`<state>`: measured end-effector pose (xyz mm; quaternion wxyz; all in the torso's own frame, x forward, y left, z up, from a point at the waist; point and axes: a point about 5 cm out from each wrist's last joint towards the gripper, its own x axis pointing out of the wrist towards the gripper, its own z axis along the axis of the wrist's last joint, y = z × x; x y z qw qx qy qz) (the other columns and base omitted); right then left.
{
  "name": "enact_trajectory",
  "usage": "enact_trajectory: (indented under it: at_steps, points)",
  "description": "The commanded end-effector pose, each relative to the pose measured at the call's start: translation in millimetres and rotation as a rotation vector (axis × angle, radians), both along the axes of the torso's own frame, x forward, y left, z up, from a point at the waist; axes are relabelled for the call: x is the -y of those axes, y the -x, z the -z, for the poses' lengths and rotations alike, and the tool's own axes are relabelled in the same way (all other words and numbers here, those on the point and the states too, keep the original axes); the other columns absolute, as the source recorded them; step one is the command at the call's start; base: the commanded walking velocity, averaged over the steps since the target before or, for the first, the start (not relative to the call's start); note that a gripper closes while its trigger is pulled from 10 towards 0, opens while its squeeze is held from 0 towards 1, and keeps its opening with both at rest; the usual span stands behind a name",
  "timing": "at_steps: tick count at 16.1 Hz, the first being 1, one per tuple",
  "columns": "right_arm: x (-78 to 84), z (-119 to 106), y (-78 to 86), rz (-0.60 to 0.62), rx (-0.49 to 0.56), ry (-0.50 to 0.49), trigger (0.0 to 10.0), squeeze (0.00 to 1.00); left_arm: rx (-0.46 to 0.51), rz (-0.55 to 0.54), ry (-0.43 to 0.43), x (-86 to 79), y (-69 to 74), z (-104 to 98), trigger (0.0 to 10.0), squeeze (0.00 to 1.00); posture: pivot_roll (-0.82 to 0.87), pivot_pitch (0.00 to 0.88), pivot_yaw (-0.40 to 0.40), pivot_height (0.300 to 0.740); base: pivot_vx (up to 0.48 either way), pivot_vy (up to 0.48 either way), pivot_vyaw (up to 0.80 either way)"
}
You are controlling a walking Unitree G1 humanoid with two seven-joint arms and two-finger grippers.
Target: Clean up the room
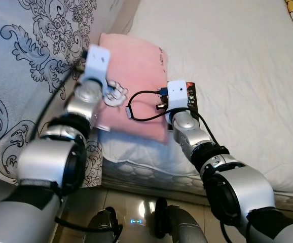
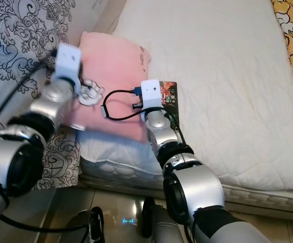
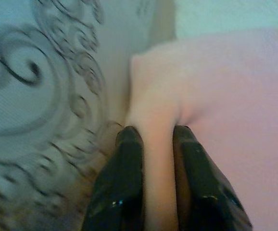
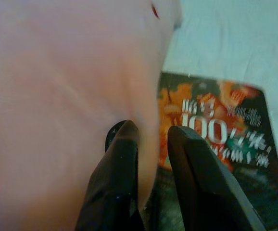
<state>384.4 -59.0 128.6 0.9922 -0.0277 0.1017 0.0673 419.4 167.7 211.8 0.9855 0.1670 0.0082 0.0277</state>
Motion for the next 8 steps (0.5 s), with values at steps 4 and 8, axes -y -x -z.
enact_trajectory:
  at_steps: [4, 8]
  points:
    - [-1.8, 17, 7.9, -0.011, -0.071, 0.005, 10.0, 1.0, 0.023, -0.007, 0.019, -5.3, -1.1, -8, 10.0, 1.0, -0.14, 0.272, -0.062, 0.74, 0.0, 0.0, 0.0]
    - [1.7, -2, -1.4, -0.031, 0.01, 0.024, 10.0, 1.0, 0.037, -0.019, 0.07, -5.7, -0.1, -5, 10.0, 1.0, -0.14, 0.266, -0.079, 0.74, 0.0, 0.0, 0.0]
